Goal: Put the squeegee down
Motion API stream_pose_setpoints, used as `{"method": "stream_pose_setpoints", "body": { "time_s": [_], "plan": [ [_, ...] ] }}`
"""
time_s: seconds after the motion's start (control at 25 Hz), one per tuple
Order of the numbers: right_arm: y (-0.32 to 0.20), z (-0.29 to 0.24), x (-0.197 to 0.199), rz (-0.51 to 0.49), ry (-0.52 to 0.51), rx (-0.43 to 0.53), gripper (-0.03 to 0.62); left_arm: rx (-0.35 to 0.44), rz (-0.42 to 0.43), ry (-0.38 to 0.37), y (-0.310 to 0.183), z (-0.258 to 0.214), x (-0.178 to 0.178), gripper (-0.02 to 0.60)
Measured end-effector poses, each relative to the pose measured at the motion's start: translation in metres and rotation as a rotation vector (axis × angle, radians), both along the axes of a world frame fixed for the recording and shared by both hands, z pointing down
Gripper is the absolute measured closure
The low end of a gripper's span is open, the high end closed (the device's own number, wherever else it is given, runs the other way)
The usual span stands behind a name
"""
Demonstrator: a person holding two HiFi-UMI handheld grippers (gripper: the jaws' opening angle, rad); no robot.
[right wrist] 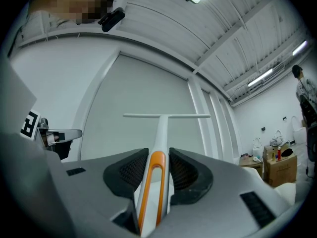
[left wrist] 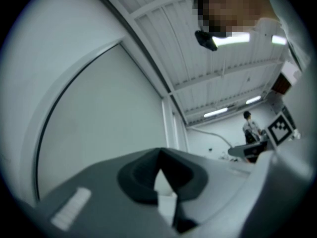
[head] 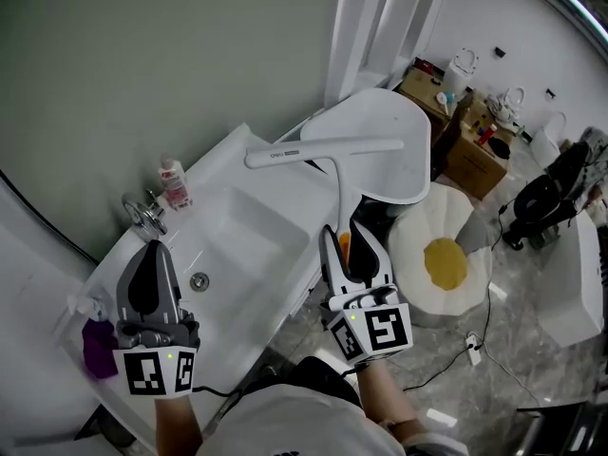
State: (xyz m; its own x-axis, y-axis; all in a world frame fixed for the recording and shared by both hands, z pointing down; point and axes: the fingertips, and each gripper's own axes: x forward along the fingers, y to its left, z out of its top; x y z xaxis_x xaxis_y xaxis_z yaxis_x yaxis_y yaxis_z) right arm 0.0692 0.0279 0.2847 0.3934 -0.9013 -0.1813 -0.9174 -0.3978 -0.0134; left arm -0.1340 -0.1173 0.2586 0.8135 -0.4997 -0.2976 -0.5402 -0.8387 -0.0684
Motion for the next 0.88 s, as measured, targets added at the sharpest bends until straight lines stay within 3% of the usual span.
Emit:
{"method": "stream_pose_setpoints", "body": {
  "time_s": [0.28, 0.88],
  "plan": [
    [-0.012, 0.012, 0.016, 0.007, 0.001, -0.039, 0.465, 0.001, -0.002, -0.001, -0.008, 0.007, 0.011, 0.574],
    [-0.098, 0.043, 0.09, -0.16, -0.027, -0.127, 0.465, -0.02, -0.202, -0.002, -0.047, 0.008, 0.039, 0.574]
  ]
}}
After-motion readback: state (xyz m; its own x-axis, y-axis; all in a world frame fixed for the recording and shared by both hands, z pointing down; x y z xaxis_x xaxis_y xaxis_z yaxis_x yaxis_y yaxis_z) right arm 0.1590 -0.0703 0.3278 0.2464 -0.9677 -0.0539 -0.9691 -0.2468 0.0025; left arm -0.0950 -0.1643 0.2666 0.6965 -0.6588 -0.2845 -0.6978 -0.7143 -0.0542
